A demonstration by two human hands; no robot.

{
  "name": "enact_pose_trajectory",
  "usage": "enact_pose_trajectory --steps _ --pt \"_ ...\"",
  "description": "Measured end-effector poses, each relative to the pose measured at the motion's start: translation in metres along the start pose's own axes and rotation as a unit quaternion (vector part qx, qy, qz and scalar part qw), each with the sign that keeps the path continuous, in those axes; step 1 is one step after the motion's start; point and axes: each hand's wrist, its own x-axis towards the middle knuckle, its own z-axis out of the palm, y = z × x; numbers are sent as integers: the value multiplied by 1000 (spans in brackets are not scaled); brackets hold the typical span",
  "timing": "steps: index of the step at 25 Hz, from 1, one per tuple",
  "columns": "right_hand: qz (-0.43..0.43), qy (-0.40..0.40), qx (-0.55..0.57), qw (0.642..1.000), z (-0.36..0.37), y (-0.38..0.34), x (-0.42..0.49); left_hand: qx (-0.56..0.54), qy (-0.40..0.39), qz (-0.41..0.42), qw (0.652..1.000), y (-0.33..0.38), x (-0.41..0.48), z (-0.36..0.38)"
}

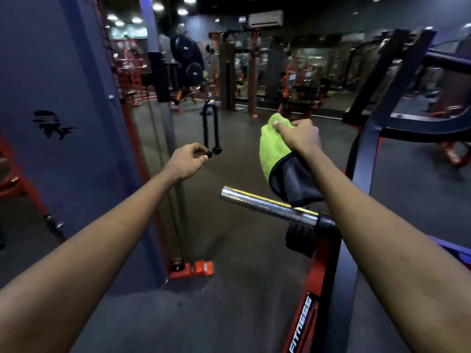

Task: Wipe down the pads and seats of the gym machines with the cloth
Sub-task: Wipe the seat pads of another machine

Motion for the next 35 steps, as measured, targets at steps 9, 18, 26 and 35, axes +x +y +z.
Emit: enact_pose_trajectory --steps 9,18,26,35 --pt "84 86 -35 992 82 -36 76 -70 -81 98 989 -58 157 24" --pt "105 135 -68 983 126 -25 190 -106 -114 131 979 -88 293 78" --pt "140 165 -66 974 168 22 355 -117 -132 139 975 -99 455 152" --pt "161 187 -75 966 205 51 503 -114 -141 134 974 -125 620 210"
